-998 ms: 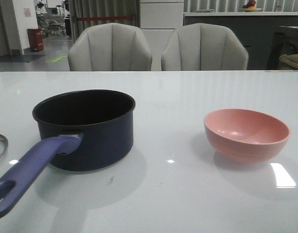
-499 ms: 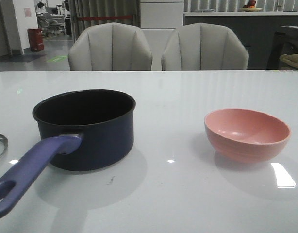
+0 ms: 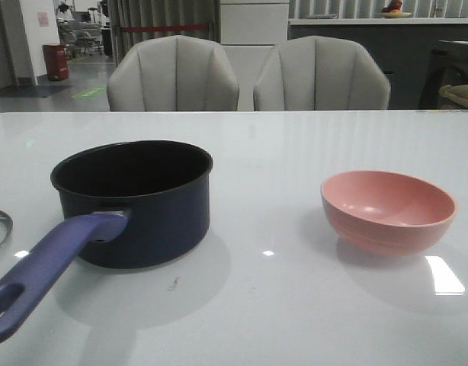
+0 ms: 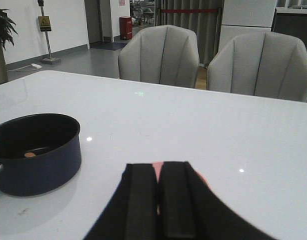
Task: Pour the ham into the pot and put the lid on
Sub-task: 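Release the bowl and withdraw the right gripper, then grasp the glass lid by its purple knob with the left gripper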
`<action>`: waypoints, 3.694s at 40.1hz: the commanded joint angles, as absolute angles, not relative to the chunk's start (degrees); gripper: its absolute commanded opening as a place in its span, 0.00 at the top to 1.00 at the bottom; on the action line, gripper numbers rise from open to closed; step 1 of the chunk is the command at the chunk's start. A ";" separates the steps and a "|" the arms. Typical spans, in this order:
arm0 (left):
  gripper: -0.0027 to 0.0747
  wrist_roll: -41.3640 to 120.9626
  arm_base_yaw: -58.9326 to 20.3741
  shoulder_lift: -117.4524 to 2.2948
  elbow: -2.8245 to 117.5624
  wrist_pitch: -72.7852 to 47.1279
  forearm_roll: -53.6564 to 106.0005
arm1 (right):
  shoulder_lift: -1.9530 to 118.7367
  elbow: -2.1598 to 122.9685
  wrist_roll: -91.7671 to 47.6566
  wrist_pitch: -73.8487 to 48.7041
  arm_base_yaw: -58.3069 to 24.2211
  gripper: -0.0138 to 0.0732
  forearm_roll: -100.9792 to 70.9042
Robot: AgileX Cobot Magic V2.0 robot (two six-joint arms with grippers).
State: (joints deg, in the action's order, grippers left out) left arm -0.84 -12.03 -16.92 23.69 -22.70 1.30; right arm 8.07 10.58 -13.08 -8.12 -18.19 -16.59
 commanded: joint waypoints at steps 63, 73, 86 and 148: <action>0.14 -4.19 4.70 -97.63 74.77 -56.20 4.08 | 8.60 12.18 -13.40 -4.09 -18.20 0.68 -16.67; 0.14 -4.19 4.70 -100.64 75.15 -55.96 3.23 | 8.60 12.18 -13.40 -4.09 -18.20 0.68 -16.67; 0.14 -5.40 4.70 -103.52 75.15 -55.85 3.33 | 8.60 12.18 -13.40 -4.09 -18.20 0.68 -16.67; 0.73 -2.33 3.40 -101.73 87.14 -66.11 4.95 | 8.60 12.18 -13.40 -4.09 -18.20 0.68 -16.67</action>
